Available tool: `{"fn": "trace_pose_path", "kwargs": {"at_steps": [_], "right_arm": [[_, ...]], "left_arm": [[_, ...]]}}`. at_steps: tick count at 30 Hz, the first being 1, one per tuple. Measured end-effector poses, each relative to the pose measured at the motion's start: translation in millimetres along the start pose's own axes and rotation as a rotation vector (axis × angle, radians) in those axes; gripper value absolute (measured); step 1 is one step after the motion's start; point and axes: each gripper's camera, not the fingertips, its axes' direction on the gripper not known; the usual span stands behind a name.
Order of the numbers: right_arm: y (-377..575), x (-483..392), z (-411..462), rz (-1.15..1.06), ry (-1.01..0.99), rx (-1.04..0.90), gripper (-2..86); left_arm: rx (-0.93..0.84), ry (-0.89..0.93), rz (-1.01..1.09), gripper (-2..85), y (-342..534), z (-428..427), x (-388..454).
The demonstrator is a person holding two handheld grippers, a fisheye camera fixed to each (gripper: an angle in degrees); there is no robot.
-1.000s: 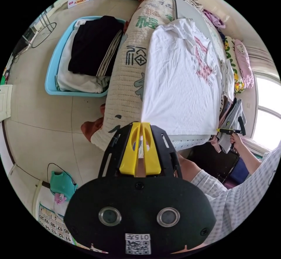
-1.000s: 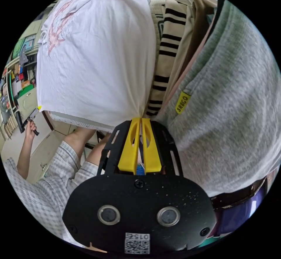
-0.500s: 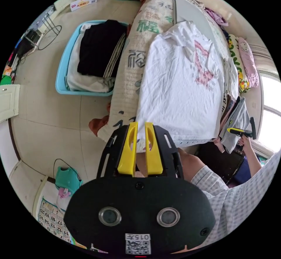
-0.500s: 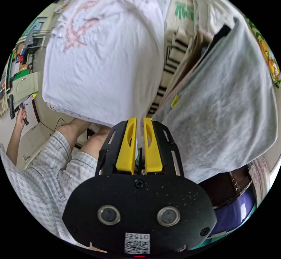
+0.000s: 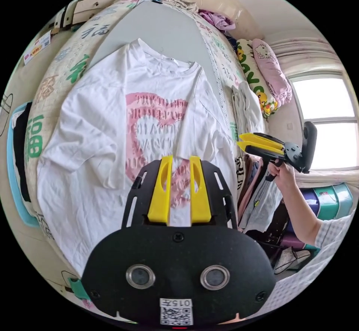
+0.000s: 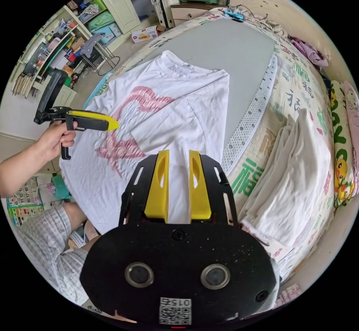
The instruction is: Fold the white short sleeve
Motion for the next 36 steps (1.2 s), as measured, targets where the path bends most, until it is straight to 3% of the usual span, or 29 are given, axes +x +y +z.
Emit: {"fn": "trace_pose_path", "kwargs": {"at_steps": [4, 11, 19, 24, 28, 36], "right_arm": [[-11.1, 13.1, 25.7, 0.006, -0.073, -0.034, 8.8], [-1.7, 25.5, 33.4, 0.026, -0.183, 0.013, 2.2], [62.6, 70.5, -14.9, 0.517, -0.065, 0.357, 0.3], [88.6, 86.5, -8.0, 0.773, -0.006, 0.424, 0.3], [76.0, 76.8, 6.0, 0.782, 0.117, 0.375, 0.3], [42.3, 80.1, 60.2, 0.738, 0.226, 0.156, 0.8]], "left_arm": [[-0.128, -0.093, 0.025, 7.0, -19.8, 31.4, 16.9], [-0.168, -0.155, 0.055, 0.5, -34.0, 34.6, 35.8], [0.137, 0.103, 0.172, -0.6, -108.9, 8.7, 107.7], [0.142, 0.226, 0.323, -0.6, -167.0, 65.7, 168.9], [0.036, 0.243, 0.369, -0.4, -187.1, 125.4, 202.4], [0.025, 0.251, 0.358, 4.7, -182.6, 154.0, 222.2]]}}
